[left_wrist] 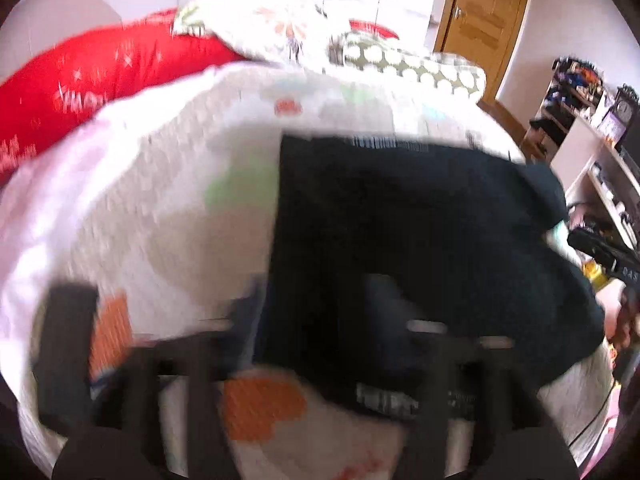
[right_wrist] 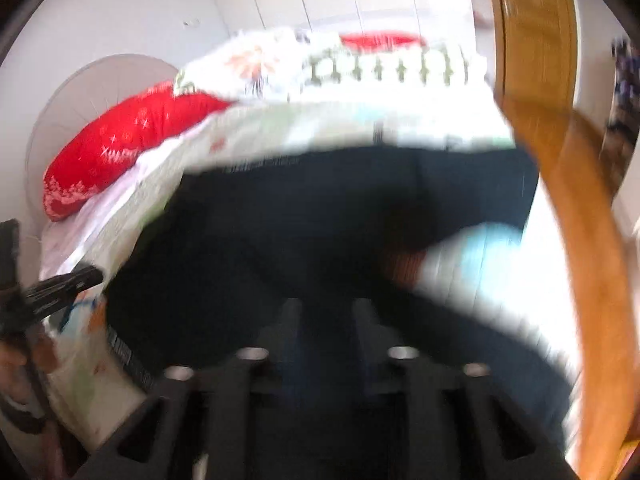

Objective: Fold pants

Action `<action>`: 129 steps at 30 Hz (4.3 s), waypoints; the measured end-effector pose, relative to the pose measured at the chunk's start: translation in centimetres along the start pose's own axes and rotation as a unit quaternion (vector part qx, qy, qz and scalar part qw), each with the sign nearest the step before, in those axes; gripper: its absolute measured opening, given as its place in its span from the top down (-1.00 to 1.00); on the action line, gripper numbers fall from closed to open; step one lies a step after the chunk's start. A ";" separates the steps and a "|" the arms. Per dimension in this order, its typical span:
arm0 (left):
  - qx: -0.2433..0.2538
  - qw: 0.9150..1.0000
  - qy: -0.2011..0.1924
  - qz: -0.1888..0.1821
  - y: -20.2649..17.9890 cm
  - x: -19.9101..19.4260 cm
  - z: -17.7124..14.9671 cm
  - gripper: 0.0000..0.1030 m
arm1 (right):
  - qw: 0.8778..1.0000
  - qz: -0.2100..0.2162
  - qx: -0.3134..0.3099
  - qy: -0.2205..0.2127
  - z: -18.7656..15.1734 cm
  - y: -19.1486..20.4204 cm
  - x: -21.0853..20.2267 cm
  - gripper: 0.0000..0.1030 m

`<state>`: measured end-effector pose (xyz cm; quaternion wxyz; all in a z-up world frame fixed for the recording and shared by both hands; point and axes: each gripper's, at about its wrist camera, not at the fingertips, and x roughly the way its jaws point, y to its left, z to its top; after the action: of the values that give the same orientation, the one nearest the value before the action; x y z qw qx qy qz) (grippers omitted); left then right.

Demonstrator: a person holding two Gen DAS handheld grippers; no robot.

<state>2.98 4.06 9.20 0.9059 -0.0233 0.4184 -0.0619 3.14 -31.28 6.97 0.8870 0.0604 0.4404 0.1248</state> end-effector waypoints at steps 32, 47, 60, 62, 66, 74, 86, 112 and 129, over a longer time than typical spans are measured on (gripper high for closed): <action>0.149 0.983 0.087 -0.070 -2.1 17.3 14.3 0.87 | 0.975 -0.018 -0.211 0.059 14.2 -5.3 14.2 0.92; 0.055 0.991 0.026 -0.121 2.0 0.1 -0.1 0.89 | 0.979 0.035 -0.200 -0.033 -5.0 3.2 -8.4 0.92; 0.003 0.997 0.025 -0.074 2.9 0.2 -1.1 -0.10 | 0.994 0.054 -0.081 -0.038 -8.9 1.4 -8.5 0.40; -0.007 0.998 0.011 -0.069 2.6 1.0 -0.7 -0.24 | 0.996 0.029 -0.043 -0.067 -6.8 0.6 -8.4 -0.12; 0.002 0.998 0.037 -0.058 1.1 3.9 0.1 -0.24 | 0.999 -0.002 -0.027 -0.042 -4.0 1.1 -4.1 -0.12; 0.025 0.997 0.066 -0.035 -0.3 6.1 0.0 0.17 | 0.999 -0.050 0.016 -0.009 -2.8 -1.9 -1.1 0.92; 0.000 0.998 0.051 -0.035 0.1 3.8 -1.7 0.21 | 0.975 -0.127 0.179 -0.020 -12.7 -12.1 -13.2 0.94; -0.009 0.998 0.054 -0.042 0.2 3.7 -2.2 0.21 | 0.967 -0.128 0.213 0.062 -15.0 -12.5 -8.9 0.74; -0.011 0.997 0.057 -0.048 0.5 3.7 -2.2 0.21 | 0.997 0.059 -0.030 0.027 1.6 0.2 5.5 0.37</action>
<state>3.73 4.08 4.92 0.8764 -0.0496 0.4681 -0.1015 7.57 -29.61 3.76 0.8674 0.0561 0.4558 0.1915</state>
